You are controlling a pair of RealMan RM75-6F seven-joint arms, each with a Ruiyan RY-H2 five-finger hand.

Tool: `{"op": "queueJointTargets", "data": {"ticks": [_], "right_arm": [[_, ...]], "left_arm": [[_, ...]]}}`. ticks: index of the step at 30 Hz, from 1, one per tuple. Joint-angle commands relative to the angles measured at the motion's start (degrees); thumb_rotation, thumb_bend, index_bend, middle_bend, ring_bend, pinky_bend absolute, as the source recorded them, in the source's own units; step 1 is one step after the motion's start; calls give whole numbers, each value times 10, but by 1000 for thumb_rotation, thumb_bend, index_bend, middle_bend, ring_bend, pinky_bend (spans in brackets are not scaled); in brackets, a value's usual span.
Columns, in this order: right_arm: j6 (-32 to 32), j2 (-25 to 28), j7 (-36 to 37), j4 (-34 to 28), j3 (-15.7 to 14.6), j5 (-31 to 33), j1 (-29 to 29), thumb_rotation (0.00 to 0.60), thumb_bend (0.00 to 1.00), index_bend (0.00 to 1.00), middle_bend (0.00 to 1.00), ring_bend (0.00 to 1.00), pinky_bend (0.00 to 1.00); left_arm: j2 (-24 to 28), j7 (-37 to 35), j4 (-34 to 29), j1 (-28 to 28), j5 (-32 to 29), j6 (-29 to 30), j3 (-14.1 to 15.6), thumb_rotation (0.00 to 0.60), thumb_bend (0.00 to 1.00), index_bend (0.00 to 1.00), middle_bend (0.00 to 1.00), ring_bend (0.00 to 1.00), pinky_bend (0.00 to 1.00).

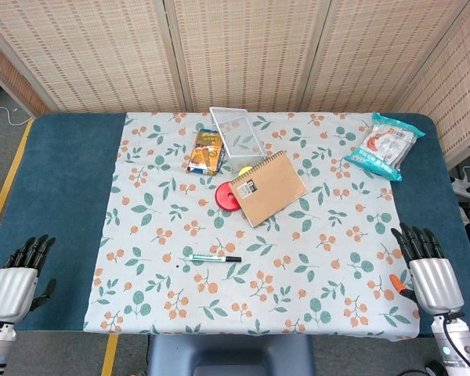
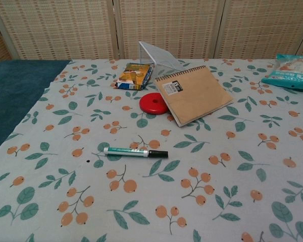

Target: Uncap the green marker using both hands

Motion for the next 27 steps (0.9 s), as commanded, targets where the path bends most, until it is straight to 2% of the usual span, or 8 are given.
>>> {"op": "queueJointTargets", "data": {"ticks": [1, 5, 7, 10, 13, 18, 21, 27], "right_arm": [[-1, 0, 2, 0, -1, -2, 1, 600, 156, 0, 0, 0, 0], [-2, -2, 1, 2, -2, -4, 1, 600, 156, 0, 0, 0, 0], [-3, -4, -1, 4, -2, -4, 2, 600, 156, 0, 0, 0, 0], [-4, -7, -6, 5, -2, -3, 2, 600, 156, 0, 0, 0, 0], [-4, -9, -10, 6, -2, -3, 2, 600, 156, 0, 0, 0, 0], [-6, -12, -14, 7, -3, -2, 2, 600, 156, 0, 0, 0, 0], [-17, -17, -22, 10, -4, 6, 5, 600, 156, 0, 0, 0, 0], [-26, -20, -28, 12, -3, 15, 7, 600, 156, 0, 0, 0, 0]], "left_arm": [[-15, -7, 10, -4, 25, 7, 5, 600, 405, 8, 29, 17, 207], [-47, 11, 12, -27, 65, -8, 9, 600, 428, 64, 63, 249, 435], [-70, 27, 10, -51, 80, -33, 6, 600, 435, 133, 156, 437, 659], [-96, 75, 12, -84, 73, -79, -8, 600, 434, 225, 305, 599, 818], [-136, 123, 22, -116, 63, -105, -32, 600, 434, 264, 362, 642, 854], [-175, 146, 38, -142, 53, -128, -46, 600, 434, 269, 337, 691, 896], [-243, 187, 82, -189, 23, -185, -68, 600, 434, 272, 306, 732, 928], [-322, 205, 147, -219, -8, -206, -76, 600, 434, 308, 308, 748, 940]]}}
